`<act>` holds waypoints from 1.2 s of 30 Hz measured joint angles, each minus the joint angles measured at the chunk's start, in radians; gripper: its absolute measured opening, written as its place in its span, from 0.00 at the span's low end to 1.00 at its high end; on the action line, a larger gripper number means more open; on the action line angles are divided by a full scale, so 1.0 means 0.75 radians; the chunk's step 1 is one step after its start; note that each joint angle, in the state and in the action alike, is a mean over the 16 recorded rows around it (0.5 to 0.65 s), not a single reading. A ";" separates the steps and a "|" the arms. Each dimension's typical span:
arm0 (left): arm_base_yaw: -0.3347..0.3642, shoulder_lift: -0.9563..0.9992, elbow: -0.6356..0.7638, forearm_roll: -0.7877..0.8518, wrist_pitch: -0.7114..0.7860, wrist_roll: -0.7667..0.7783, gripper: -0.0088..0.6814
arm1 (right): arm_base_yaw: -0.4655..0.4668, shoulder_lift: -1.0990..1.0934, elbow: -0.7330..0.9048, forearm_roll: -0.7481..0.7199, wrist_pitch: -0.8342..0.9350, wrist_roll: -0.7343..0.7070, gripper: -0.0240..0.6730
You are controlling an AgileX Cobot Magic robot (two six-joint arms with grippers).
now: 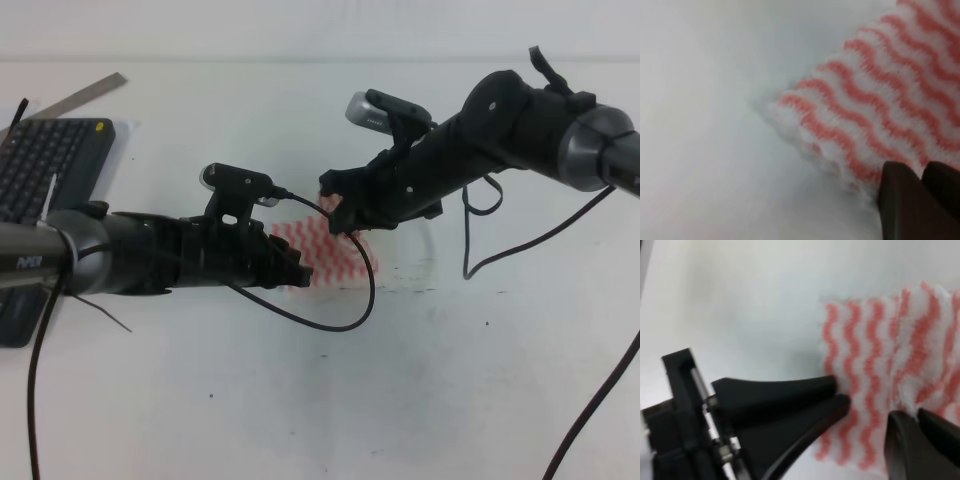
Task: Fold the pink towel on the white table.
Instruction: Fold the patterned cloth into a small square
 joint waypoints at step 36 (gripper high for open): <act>0.001 -0.012 0.000 -0.006 0.012 0.014 0.14 | 0.059 0.057 -0.038 0.014 -0.011 -0.003 0.02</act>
